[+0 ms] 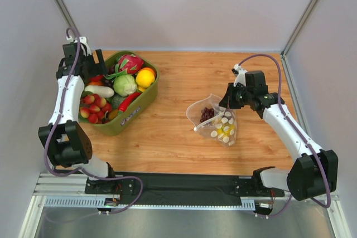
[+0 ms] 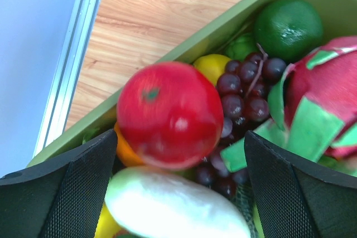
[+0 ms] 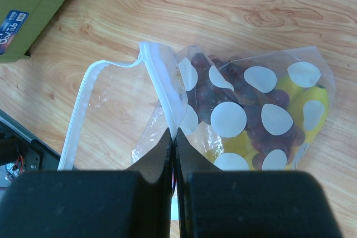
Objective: Open the zip-top bag and remove the fake food
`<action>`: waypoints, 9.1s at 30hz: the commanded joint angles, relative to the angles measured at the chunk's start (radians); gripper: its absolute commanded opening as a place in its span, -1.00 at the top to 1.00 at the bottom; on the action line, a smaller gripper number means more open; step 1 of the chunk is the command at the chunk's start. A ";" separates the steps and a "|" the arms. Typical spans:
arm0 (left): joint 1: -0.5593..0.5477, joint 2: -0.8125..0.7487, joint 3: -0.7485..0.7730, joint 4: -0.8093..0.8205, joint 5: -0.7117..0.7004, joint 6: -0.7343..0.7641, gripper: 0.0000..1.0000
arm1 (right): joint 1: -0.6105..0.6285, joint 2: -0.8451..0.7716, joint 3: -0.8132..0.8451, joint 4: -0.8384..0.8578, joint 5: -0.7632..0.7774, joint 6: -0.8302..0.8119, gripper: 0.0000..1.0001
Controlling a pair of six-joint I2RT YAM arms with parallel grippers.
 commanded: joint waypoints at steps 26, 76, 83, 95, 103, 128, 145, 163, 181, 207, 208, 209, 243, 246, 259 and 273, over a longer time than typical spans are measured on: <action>-0.756 -0.247 -0.093 0.159 0.026 0.027 -0.82 | -0.005 -0.034 0.042 -0.022 0.001 -0.018 0.99; -1.152 0.367 -0.187 0.743 0.401 -0.065 -0.71 | -0.009 -0.150 0.029 -0.123 0.100 0.004 0.99; -1.157 0.358 -0.187 0.712 0.386 -0.038 0.09 | -0.007 -0.152 0.020 -0.115 0.104 0.001 0.99; -1.157 0.287 -0.219 0.735 0.458 -0.051 0.99 | -0.012 -0.147 -0.006 -0.111 0.113 -0.002 0.99; -1.154 0.207 -0.275 0.759 0.510 -0.076 1.00 | -0.024 -0.137 -0.007 -0.123 0.117 -0.025 0.99; -0.970 0.153 -0.384 1.181 0.724 -0.426 1.00 | -0.025 -0.193 -0.006 -0.154 0.016 -0.114 0.88; -0.909 0.193 -0.276 0.897 0.628 -0.496 1.00 | 0.120 -0.354 -0.119 -0.022 -0.114 -0.131 -0.58; -0.879 0.160 -0.243 0.865 0.733 -0.617 1.00 | 0.268 -0.356 -0.282 0.227 0.176 -0.150 -0.65; -0.826 0.098 -0.262 0.859 0.816 -0.653 1.00 | 0.324 -0.279 -0.274 0.218 0.403 -0.151 0.99; -0.764 0.032 -0.357 1.096 1.161 -0.783 1.00 | 0.254 -0.127 -0.225 0.136 0.532 -0.042 0.99; -0.764 0.034 -0.360 1.133 1.170 -0.818 1.00 | 0.251 -0.127 -0.225 0.138 0.530 -0.042 0.99; -0.763 0.038 -0.363 1.211 1.178 -0.882 1.00 | 0.245 -0.127 -0.225 0.138 0.527 -0.041 0.99; -0.522 -0.449 -0.268 0.387 1.221 -0.383 1.00 | 0.180 -0.138 -0.221 0.146 0.458 -0.045 0.99; -0.372 -0.489 -0.250 0.293 1.192 -0.325 1.00 | 0.179 -0.140 -0.221 0.144 0.455 -0.045 0.99; -0.135 -0.606 -0.159 -0.143 0.437 0.013 1.00 | 0.177 -0.141 -0.218 0.141 0.441 -0.051 0.99; -0.045 -0.581 -0.308 0.018 0.368 0.047 1.00 | 0.176 -0.143 -0.219 0.139 0.423 -0.059 0.99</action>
